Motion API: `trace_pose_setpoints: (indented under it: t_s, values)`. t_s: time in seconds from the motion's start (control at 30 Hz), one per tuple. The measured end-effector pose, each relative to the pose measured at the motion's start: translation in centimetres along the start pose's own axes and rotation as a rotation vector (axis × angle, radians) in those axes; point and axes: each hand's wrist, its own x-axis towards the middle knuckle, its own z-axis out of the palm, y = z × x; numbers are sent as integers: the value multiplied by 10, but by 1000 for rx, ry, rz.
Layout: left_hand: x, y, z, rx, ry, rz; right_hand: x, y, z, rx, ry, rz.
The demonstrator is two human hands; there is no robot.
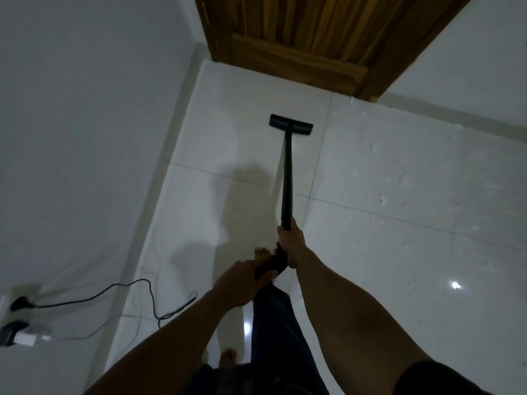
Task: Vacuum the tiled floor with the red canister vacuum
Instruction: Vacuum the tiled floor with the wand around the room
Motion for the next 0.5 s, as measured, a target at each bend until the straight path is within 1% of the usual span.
trace_pose_setpoints:
  t_s: [0.13,0.27,0.5]
  values:
    - [43,24,-25,-43,58,-5,41,-45,-12,53,-4,32]
    - [80,36,-45,-38,75,-10,75,-77,-18,76,12,41]
    - [130,48,-75,-59,121,1,120,-127,-26,36,24,9]
